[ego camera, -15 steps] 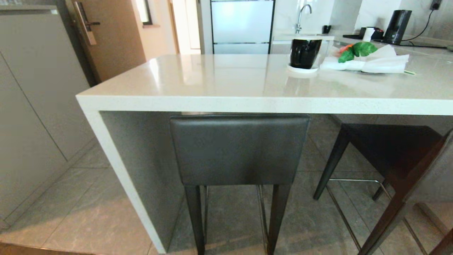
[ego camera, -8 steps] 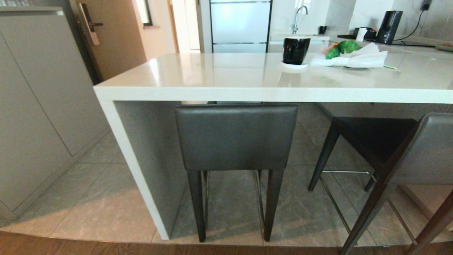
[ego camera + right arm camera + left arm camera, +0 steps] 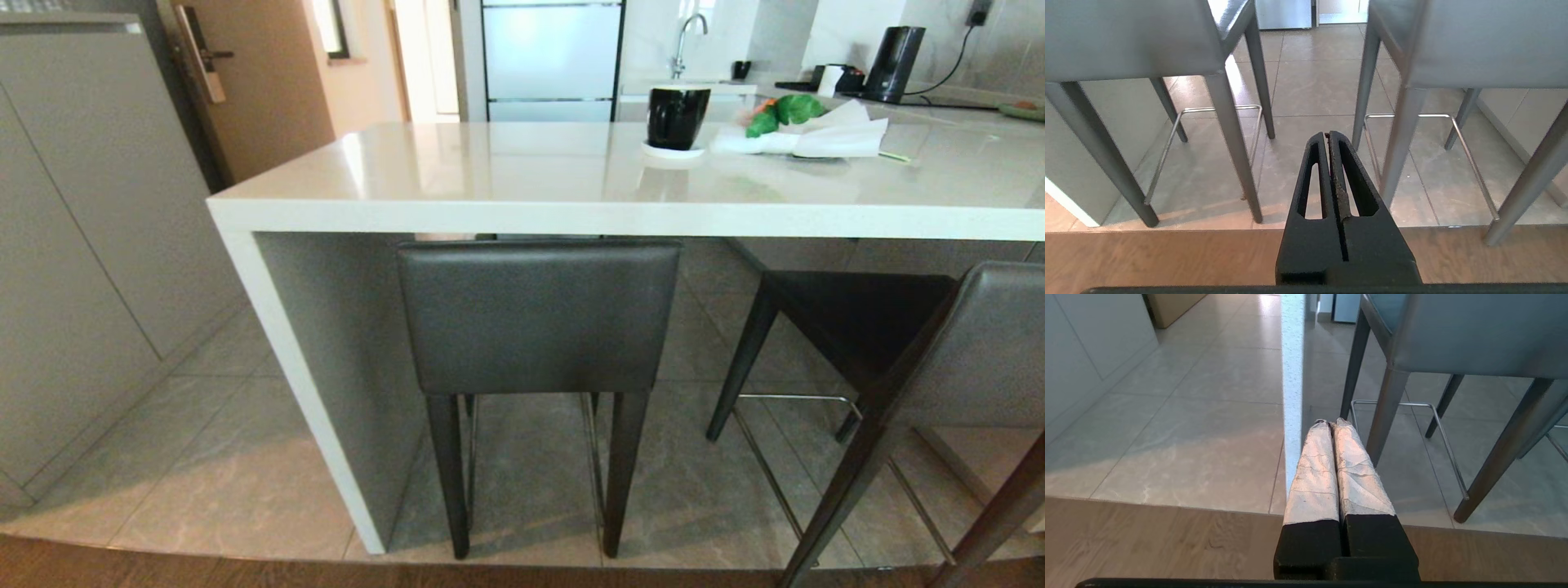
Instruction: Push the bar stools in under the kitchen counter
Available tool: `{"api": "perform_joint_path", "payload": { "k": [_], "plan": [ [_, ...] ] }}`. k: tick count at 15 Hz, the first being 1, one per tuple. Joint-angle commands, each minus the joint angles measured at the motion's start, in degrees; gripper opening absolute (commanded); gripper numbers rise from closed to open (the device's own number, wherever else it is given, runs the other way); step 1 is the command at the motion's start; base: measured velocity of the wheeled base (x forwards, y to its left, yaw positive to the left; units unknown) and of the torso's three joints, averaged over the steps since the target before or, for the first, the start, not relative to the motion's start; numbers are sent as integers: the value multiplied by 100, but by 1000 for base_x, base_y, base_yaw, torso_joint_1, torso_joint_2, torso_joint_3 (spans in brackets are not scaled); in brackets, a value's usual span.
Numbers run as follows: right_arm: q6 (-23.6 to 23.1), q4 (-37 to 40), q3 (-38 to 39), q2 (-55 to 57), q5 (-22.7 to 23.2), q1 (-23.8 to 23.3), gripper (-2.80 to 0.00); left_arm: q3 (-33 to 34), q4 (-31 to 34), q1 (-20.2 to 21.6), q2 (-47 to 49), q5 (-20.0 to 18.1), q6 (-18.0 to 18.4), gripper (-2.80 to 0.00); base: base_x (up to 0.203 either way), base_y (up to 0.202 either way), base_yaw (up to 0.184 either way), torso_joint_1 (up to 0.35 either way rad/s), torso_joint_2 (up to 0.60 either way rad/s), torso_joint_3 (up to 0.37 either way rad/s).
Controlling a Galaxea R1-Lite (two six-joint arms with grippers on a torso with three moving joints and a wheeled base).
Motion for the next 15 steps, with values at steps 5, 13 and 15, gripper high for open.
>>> {"api": "perform_joint_path", "payload": {
  "k": [5, 13, 15],
  "plan": [
    [0, 0, 0, 8, -1, 3, -280, 18, -7, 2, 5, -4, -2, -280, 0, -183, 0, 2, 3, 1],
    [0, 0, 0, 6, -1, 3, -280, 18, -7, -6, 0, -4, -2, -280, 0, -196, 1, 1, 1, 3],
    [-5, 0, 0, 6, -1, 3, -280, 18, -7, 0, 7, -4, -2, -280, 0, -191, 0, 3, 1, 0]
  ]
}}
